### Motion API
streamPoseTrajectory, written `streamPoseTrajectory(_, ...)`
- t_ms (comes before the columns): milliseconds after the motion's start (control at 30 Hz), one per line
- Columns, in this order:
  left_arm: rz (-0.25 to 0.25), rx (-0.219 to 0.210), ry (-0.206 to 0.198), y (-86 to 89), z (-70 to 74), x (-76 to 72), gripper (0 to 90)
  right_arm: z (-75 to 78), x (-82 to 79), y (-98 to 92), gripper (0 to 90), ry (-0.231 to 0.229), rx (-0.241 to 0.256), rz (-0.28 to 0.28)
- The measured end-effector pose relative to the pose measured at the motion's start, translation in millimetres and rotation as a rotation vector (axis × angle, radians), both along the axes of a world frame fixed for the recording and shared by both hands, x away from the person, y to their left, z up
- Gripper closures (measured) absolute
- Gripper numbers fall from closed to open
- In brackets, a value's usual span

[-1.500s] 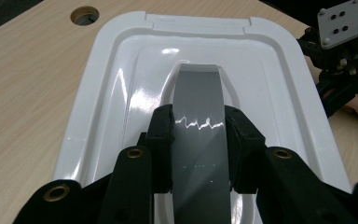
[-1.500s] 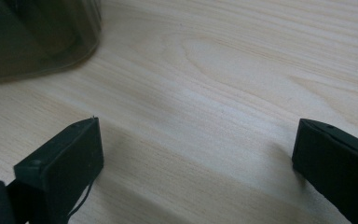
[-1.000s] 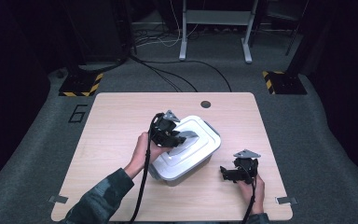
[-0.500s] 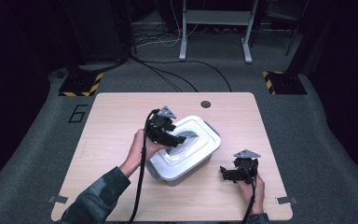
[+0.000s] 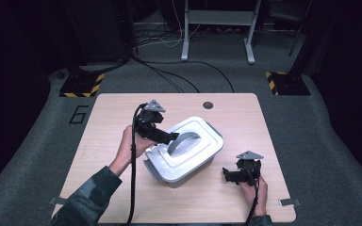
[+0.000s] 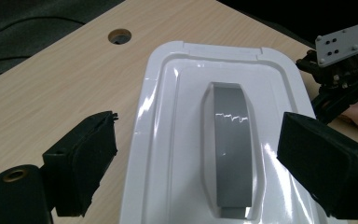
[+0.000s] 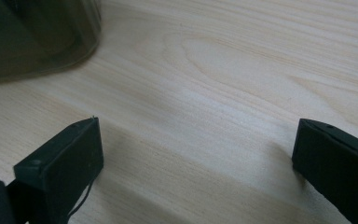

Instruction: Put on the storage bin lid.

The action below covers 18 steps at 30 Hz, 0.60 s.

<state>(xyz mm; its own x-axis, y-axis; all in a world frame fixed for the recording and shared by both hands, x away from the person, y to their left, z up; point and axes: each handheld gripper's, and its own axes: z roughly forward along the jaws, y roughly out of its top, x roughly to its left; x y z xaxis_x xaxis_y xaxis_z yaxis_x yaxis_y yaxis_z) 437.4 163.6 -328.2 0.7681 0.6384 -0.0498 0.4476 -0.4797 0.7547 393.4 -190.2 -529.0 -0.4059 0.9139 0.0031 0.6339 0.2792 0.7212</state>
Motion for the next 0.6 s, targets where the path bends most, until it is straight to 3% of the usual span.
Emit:
streamPoseTrajectory(300,0.060,0.002,-0.008,27.6,4.1,2.4,6.0,0.0,0.0,0.1,1.2,0.000,0.000,-0.001)
streamPoseTrajectory(600,0.139,0.003,-0.001,65.9,2.5,6.9,2.6,0.0,-0.1,0.0,1.2,0.000,0.000,-0.001)
